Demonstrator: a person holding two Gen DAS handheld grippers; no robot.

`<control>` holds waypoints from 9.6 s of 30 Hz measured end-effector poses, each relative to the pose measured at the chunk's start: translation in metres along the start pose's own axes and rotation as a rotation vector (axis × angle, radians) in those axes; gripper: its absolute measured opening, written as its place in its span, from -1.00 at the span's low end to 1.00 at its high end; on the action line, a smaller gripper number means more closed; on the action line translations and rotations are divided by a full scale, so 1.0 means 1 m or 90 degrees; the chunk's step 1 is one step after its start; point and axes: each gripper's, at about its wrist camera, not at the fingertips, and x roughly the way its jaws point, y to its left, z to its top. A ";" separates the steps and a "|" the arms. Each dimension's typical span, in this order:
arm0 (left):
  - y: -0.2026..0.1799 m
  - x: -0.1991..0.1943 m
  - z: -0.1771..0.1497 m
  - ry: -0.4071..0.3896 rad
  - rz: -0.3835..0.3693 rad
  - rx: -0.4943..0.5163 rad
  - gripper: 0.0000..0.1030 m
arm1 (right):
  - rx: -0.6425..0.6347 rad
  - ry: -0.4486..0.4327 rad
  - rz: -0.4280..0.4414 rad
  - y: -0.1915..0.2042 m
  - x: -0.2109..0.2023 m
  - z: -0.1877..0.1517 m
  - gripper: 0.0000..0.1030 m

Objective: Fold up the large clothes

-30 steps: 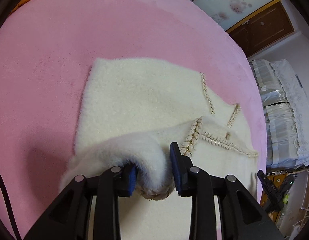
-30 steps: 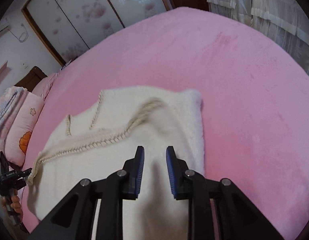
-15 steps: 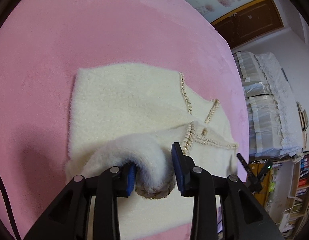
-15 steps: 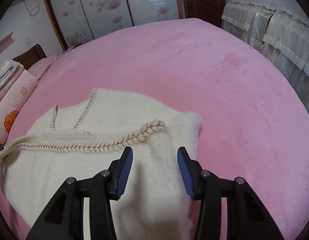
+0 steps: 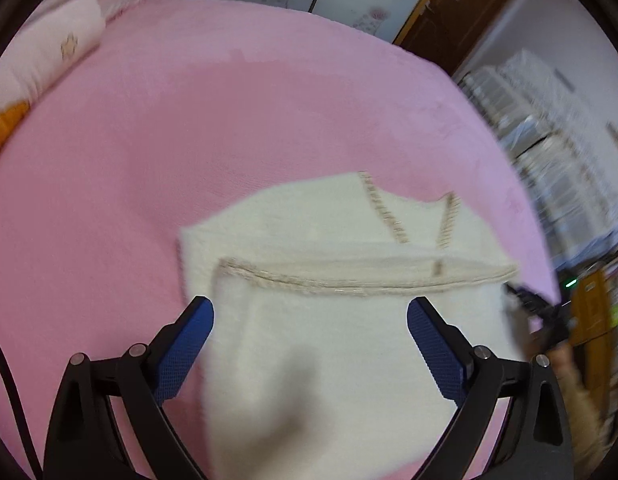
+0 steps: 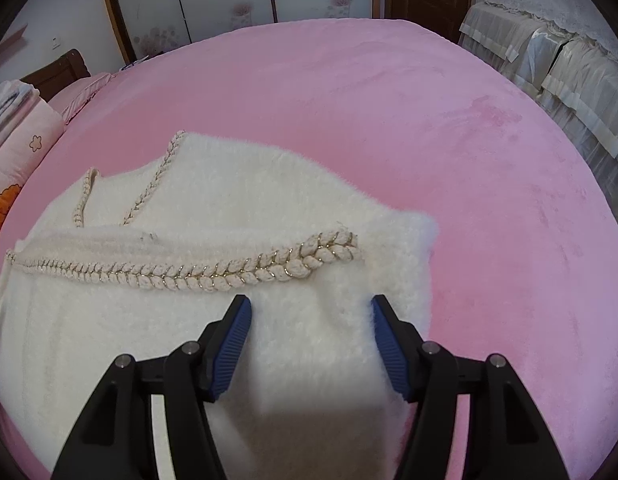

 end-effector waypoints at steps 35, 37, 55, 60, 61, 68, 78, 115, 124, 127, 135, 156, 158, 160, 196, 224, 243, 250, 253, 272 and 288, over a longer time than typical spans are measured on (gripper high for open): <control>-0.038 -0.011 0.005 -0.155 0.345 0.155 -0.88 | 0.021 -0.169 -0.045 0.006 -0.083 0.023 -0.85; -0.045 -0.013 0.018 -0.175 0.355 0.152 -0.88 | 0.011 -0.185 -0.058 0.008 -0.087 0.036 -0.85; -0.016 0.161 0.070 -0.101 0.467 0.133 -0.86 | 0.014 -0.101 -0.165 0.010 0.056 0.089 -0.84; -0.007 0.180 0.065 -0.092 0.458 0.124 -0.79 | 0.058 -0.071 -0.154 -0.005 0.072 0.085 -0.75; -0.005 0.181 0.065 -0.087 0.453 0.120 -0.78 | 0.069 -0.063 -0.148 -0.009 0.075 0.084 -0.65; 0.014 0.155 0.067 -0.077 0.431 0.065 0.19 | 0.143 -0.042 -0.119 -0.027 0.062 0.082 -0.10; 0.000 0.031 0.027 -0.128 0.327 -0.016 0.27 | 0.099 -0.124 -0.099 0.005 -0.053 0.051 -0.09; 0.030 0.037 -0.155 -0.092 0.285 -0.164 0.63 | 0.036 -0.100 -0.142 0.021 -0.067 -0.118 -0.44; 0.027 0.027 -0.145 -0.063 0.286 -0.160 0.63 | 0.055 -0.083 -0.142 0.025 -0.074 -0.117 -0.32; 0.019 0.017 -0.146 -0.050 0.290 -0.153 0.63 | 0.079 -0.075 -0.128 0.023 -0.083 -0.119 -0.22; -0.003 -0.031 -0.166 -0.036 0.253 -0.169 0.63 | 0.099 -0.081 -0.086 0.039 -0.128 -0.135 -0.20; -0.033 -0.067 -0.227 -0.038 -0.040 -0.231 0.63 | -0.066 -0.181 -0.030 0.163 -0.211 -0.184 0.16; -0.027 -0.054 -0.225 -0.049 -0.103 -0.249 0.63 | -0.067 -0.176 -0.020 0.169 -0.203 -0.182 0.16; -0.020 -0.038 -0.223 -0.062 -0.145 -0.270 0.63 | -0.068 -0.170 -0.017 0.175 -0.193 -0.179 0.16; -0.031 0.068 -0.074 -0.264 0.010 -0.260 -0.59 | -0.141 -0.102 -0.026 0.240 -0.008 -0.062 -0.66; -0.367 0.170 -0.085 -0.176 -0.020 0.310 -0.54 | 0.287 -0.069 0.065 -0.035 -0.086 -0.163 -0.74; -0.377 0.150 -0.119 -0.153 -0.067 0.305 -0.10 | 0.312 -0.102 0.055 -0.064 -0.114 -0.186 -0.74; -0.388 0.085 -0.115 -0.090 -0.109 0.354 0.70 | 0.264 -0.126 0.080 -0.071 -0.150 -0.158 -0.41; -0.370 0.051 -0.110 -0.093 -0.086 0.352 0.70 | 0.216 -0.158 0.078 -0.065 -0.170 -0.139 -0.03; -0.239 0.062 -0.048 0.003 0.005 0.154 -0.37 | 0.053 -0.074 0.105 -0.022 -0.144 -0.064 -0.74; -0.257 0.050 -0.063 -0.031 0.017 0.240 0.23 | 0.098 -0.066 0.029 -0.033 -0.130 -0.092 -0.05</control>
